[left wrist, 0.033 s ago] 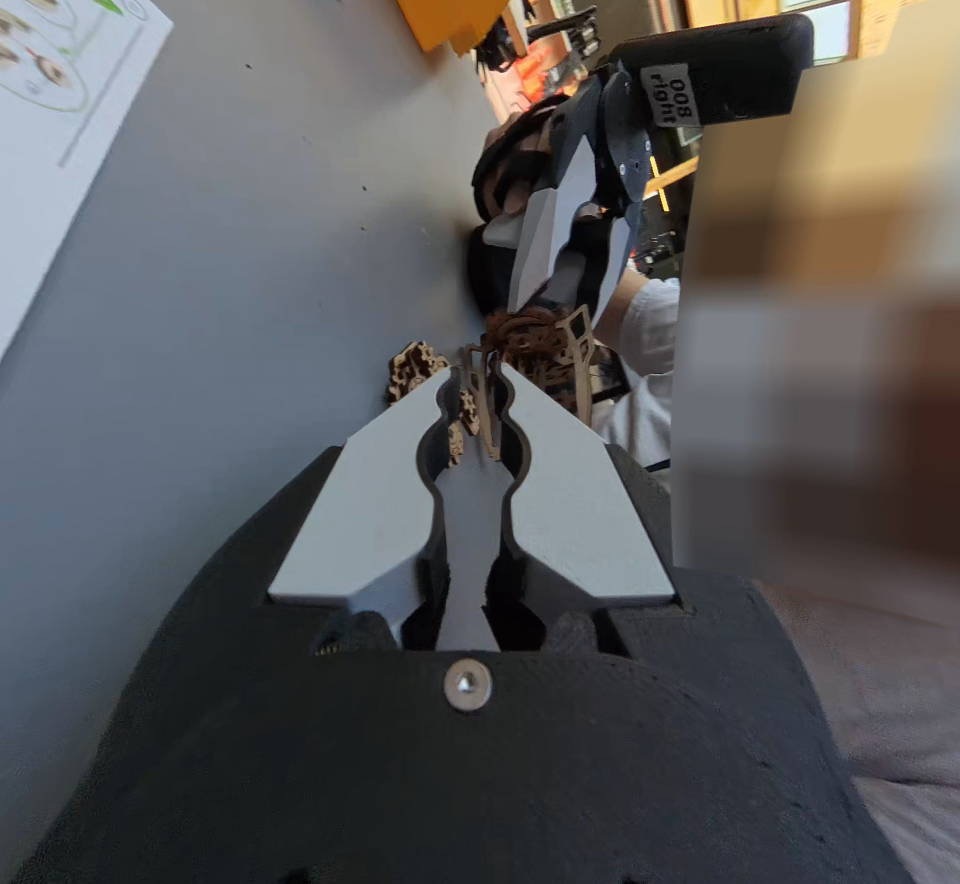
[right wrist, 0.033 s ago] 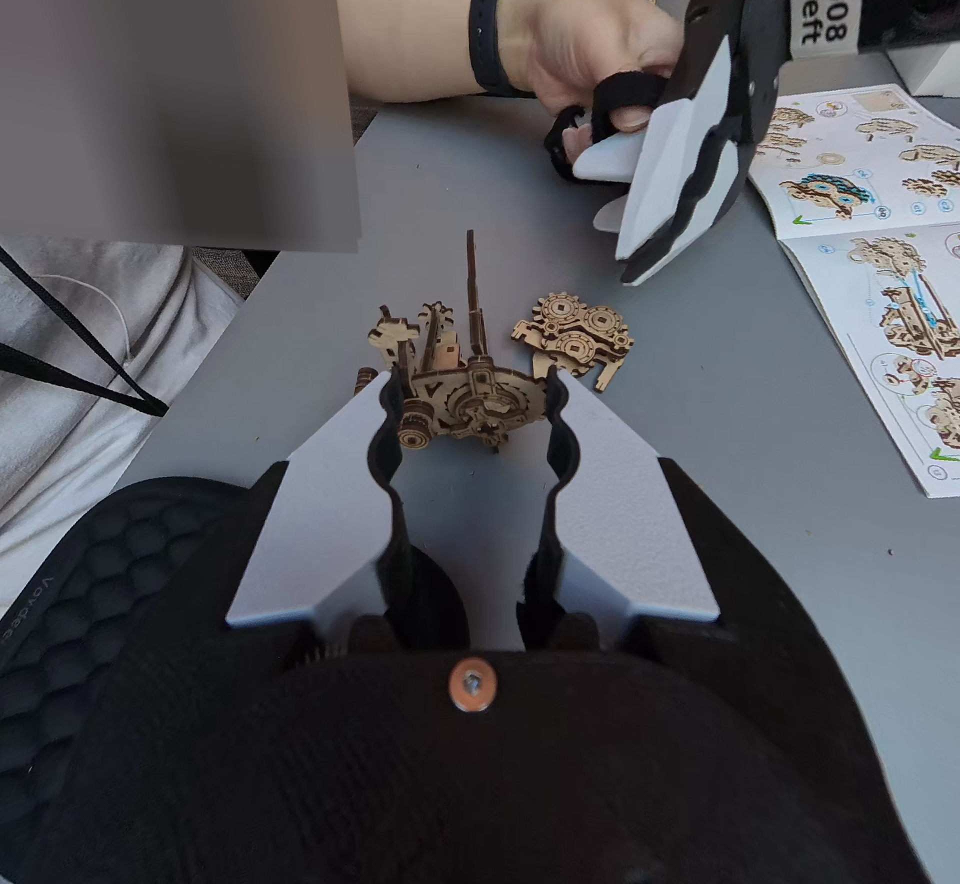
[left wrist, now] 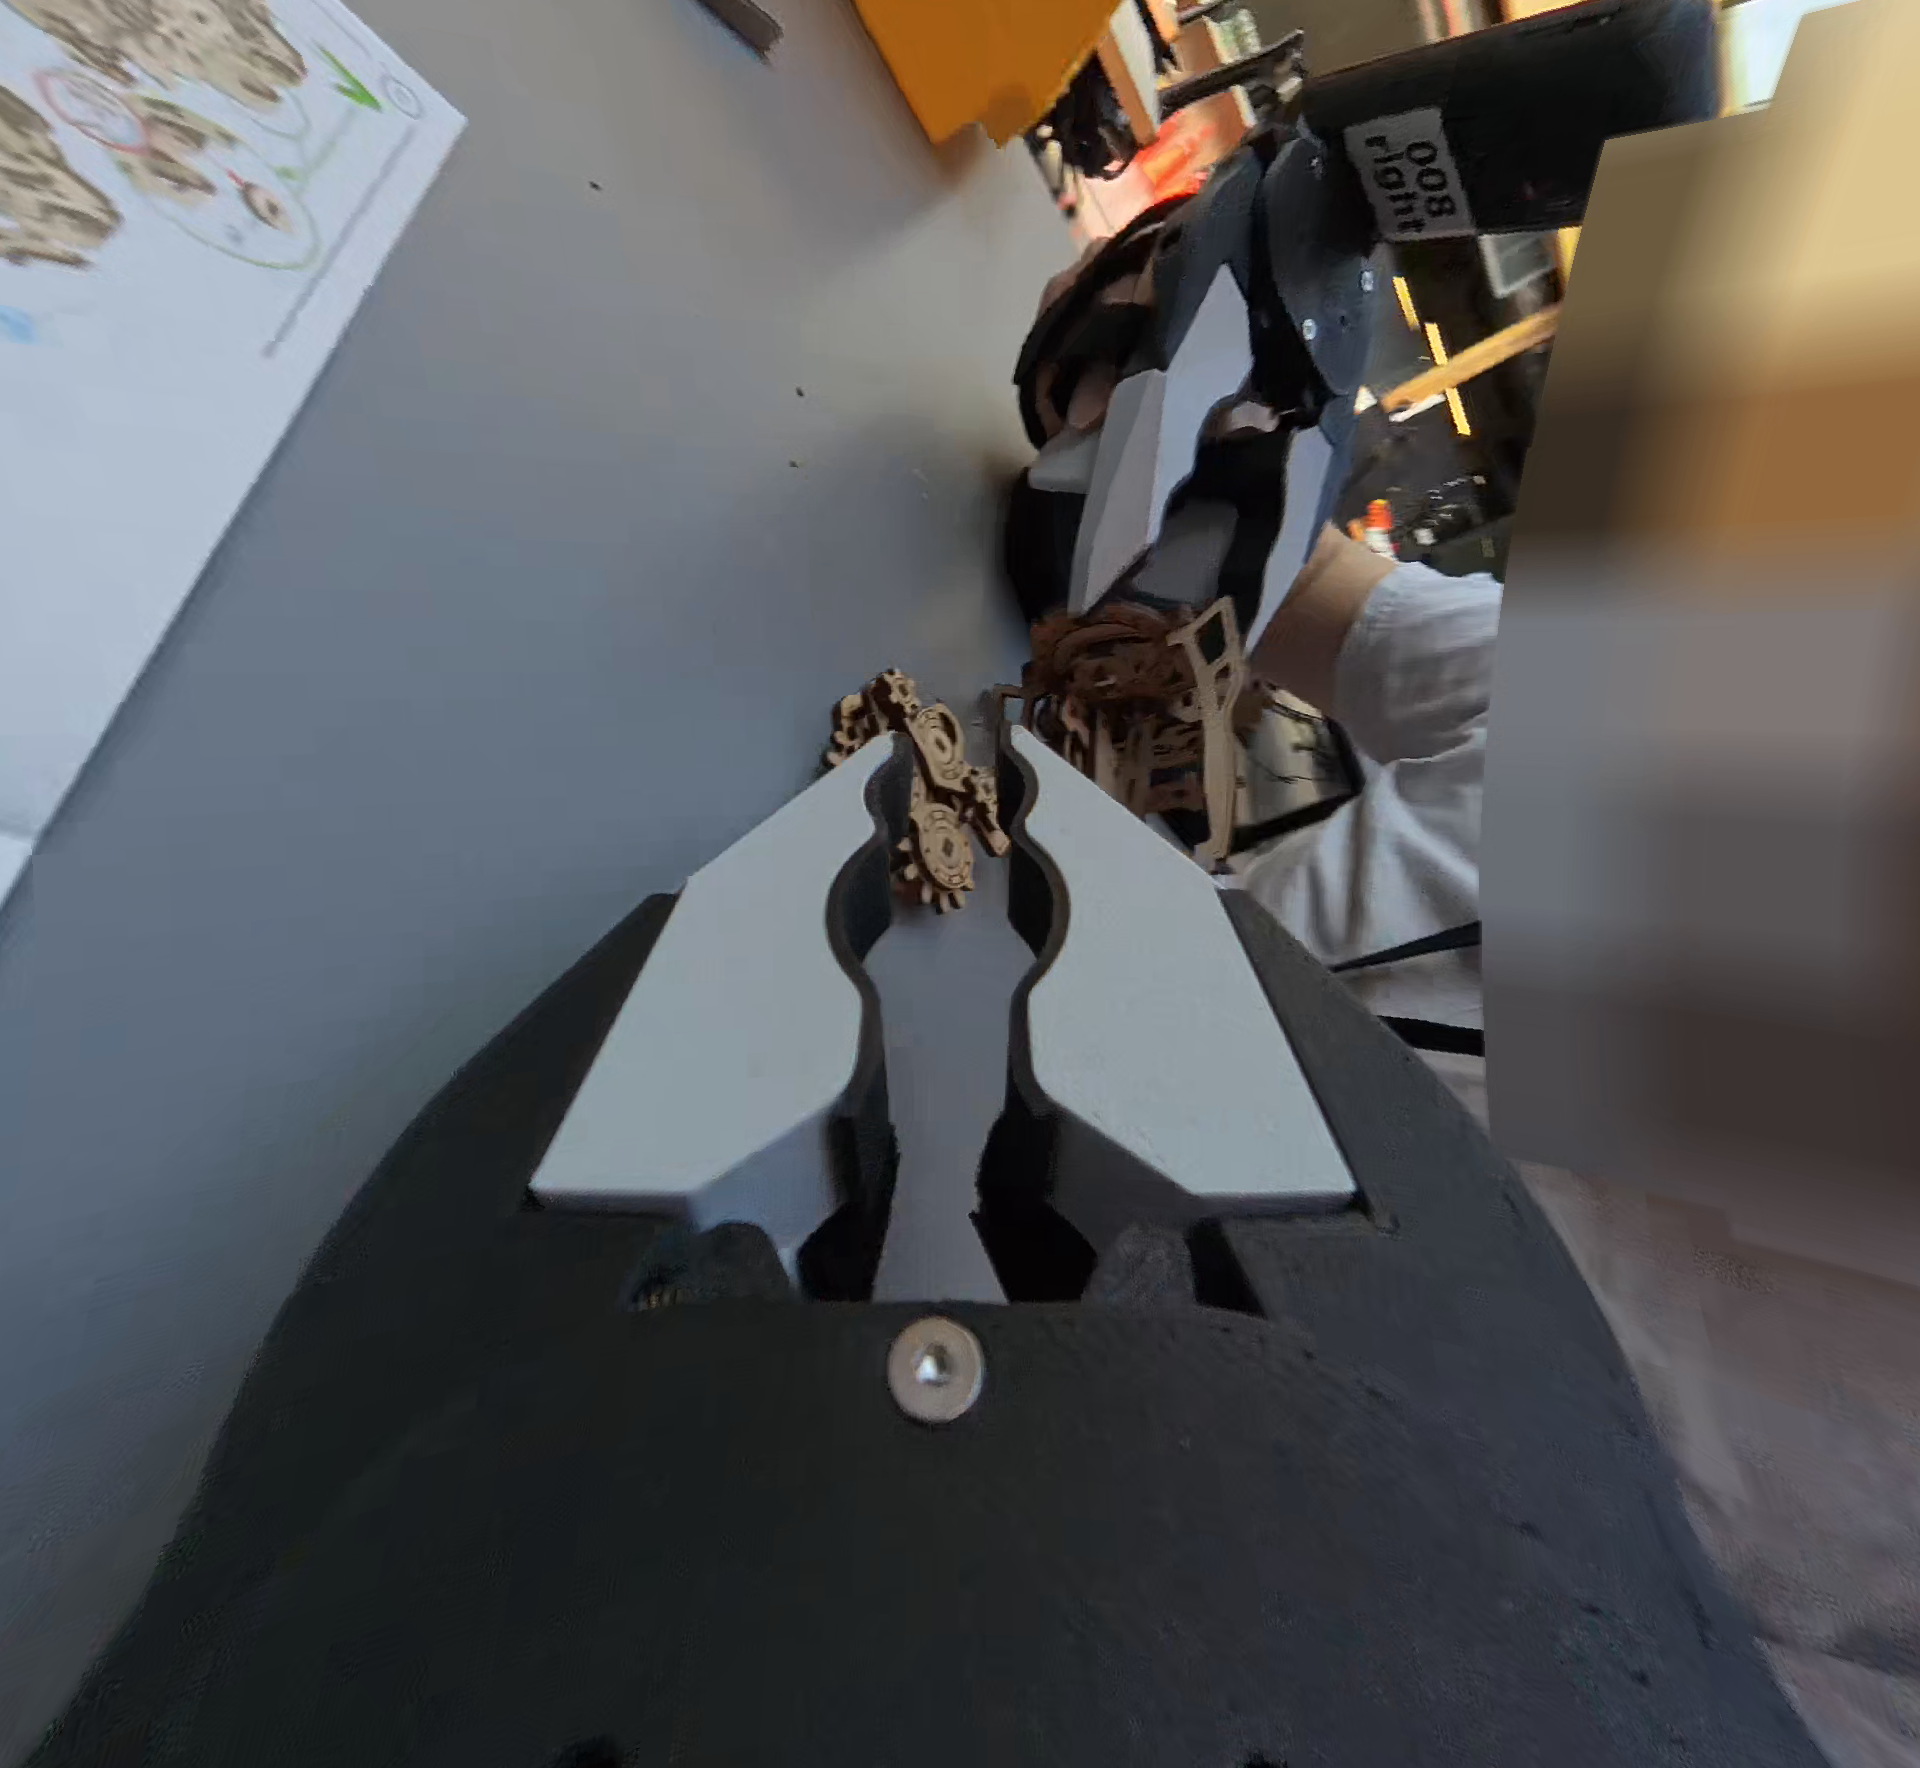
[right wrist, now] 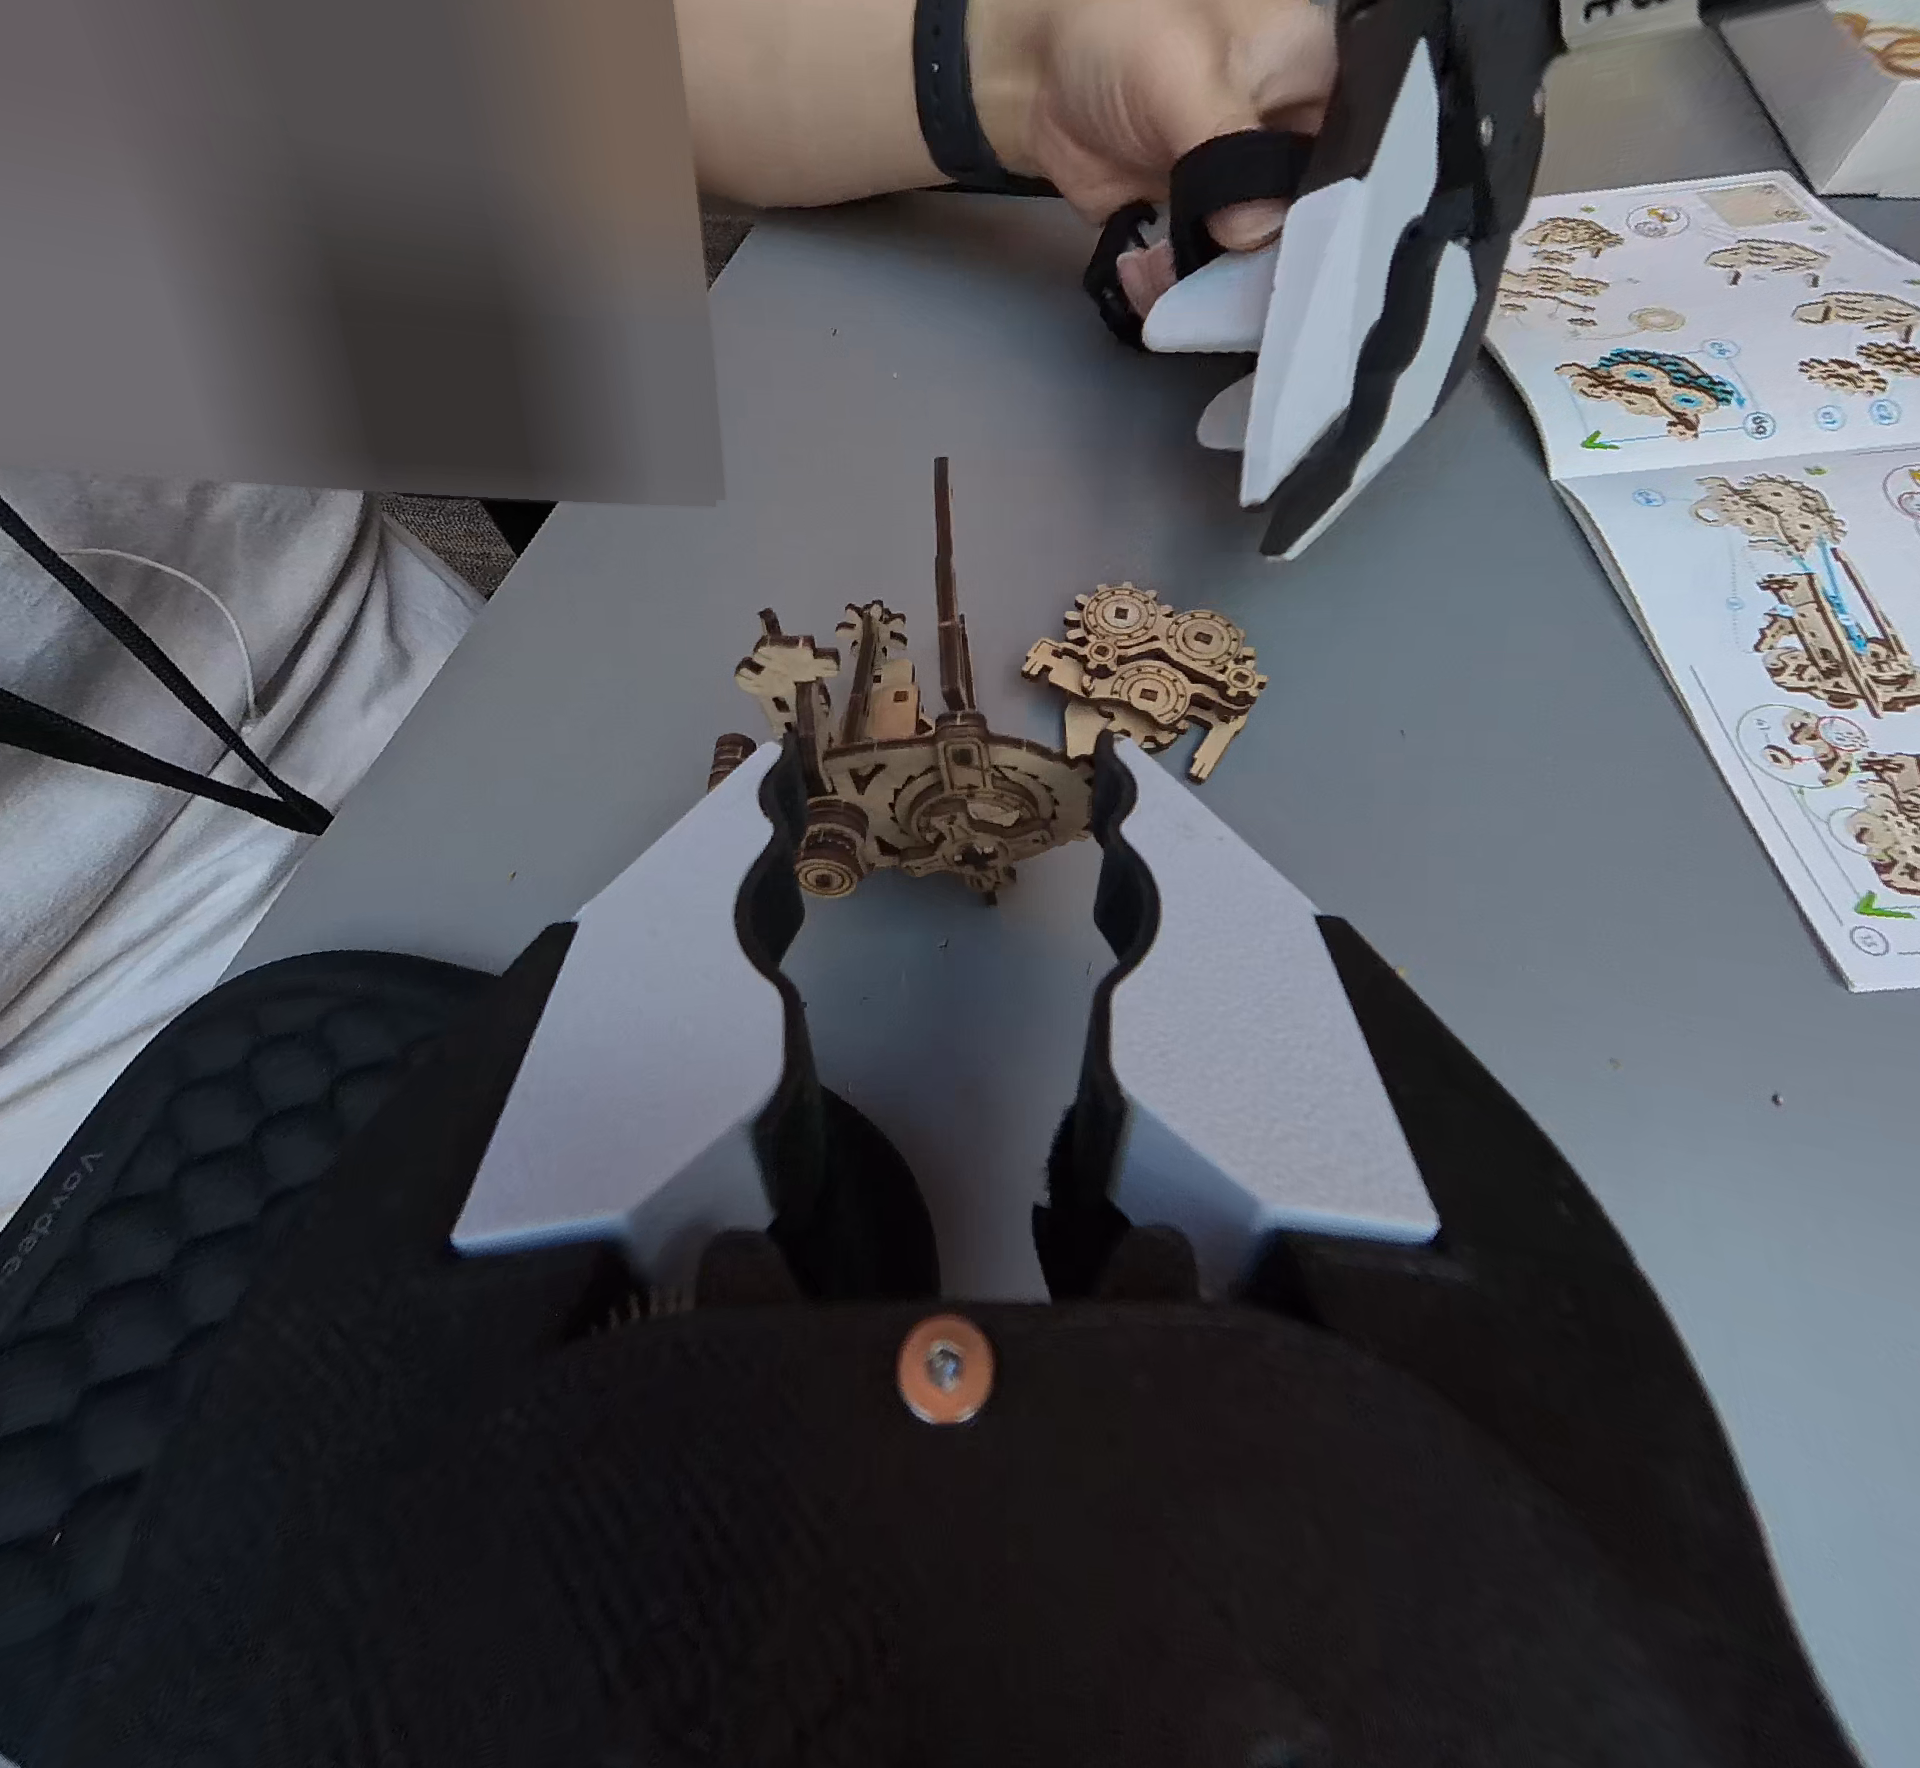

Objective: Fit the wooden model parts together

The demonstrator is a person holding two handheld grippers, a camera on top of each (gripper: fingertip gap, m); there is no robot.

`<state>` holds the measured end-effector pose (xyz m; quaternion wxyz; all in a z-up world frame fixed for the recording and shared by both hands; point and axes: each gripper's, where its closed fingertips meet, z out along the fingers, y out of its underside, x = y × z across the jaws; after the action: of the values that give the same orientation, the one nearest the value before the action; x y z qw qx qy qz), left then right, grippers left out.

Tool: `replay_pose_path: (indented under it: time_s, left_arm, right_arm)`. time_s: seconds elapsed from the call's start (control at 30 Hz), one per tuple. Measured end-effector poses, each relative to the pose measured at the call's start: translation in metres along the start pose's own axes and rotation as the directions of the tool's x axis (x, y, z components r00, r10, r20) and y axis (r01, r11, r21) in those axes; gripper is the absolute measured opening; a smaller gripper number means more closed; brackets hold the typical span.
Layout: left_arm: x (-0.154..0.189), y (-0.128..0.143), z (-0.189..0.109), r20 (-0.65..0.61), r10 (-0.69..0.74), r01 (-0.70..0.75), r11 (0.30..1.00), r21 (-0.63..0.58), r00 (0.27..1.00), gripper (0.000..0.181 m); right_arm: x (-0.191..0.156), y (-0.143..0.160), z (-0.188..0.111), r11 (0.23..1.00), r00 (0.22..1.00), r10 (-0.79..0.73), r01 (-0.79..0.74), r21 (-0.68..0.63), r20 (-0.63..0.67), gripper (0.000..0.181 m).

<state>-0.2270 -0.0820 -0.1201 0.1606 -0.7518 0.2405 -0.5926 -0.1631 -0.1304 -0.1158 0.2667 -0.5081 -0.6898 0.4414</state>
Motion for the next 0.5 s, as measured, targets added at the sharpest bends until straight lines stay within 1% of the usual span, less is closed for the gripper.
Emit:
replay_pose_path:
  time_s: [0.03,0.1,0.13,0.17,0.23,0.33,0.37,0.43,0.5]
  left_arm:
    - [-0.005,0.001,-0.007,0.115,0.052,-0.056,0.998,0.039,0.992,0.023]
    - [-0.007,0.003,-0.016,0.321,0.118,-0.166,0.978,0.128,0.94,0.043]
    - [-0.004,0.006,-0.018,0.399,0.142,-0.215,0.966,0.143,0.906,0.054]
    - [-0.001,0.011,-0.018,0.47,0.167,-0.261,0.955,0.144,0.867,0.06]
    - [-0.003,0.018,-0.017,0.616,0.174,-0.322,0.937,0.137,0.768,0.076]
    - [-0.007,0.028,-0.002,0.726,0.212,-0.372,0.926,0.065,0.655,0.081]
    - [-0.01,0.031,0.005,0.742,0.222,-0.369,0.929,0.037,0.633,0.083]
    - [-0.012,0.035,0.02,0.747,0.23,-0.357,0.934,0.011,0.624,0.085]
    - [-0.013,0.033,0.025,0.776,0.253,-0.376,0.926,-0.022,0.577,0.078]
  right_arm:
    - [0.0,0.0,-0.001,1.0,1.0,0.002,-0.002,0.003,-0.003,0.054]
    - [-0.003,0.002,-0.002,1.0,1.0,0.004,-0.004,0.004,-0.002,0.054]
    - [-0.004,0.002,-0.003,1.0,1.0,0.001,-0.001,0.003,-0.005,0.054]
    - [-0.006,0.002,-0.004,1.0,1.0,-0.003,0.003,0.002,-0.008,0.054]
    - [-0.011,0.003,-0.007,1.0,1.0,-0.015,0.014,-0.01,-0.013,0.055]
    - [-0.02,0.005,-0.013,0.999,0.999,-0.043,0.043,-0.019,-0.023,0.055]
    - [-0.021,0.006,-0.016,0.998,0.998,-0.051,0.051,-0.021,-0.031,0.055]
    - [-0.024,0.006,-0.02,0.998,0.998,-0.056,0.055,-0.017,-0.038,0.055]
    - [-0.024,0.004,-0.025,0.999,0.997,-0.054,0.054,0.0,-0.048,0.055]
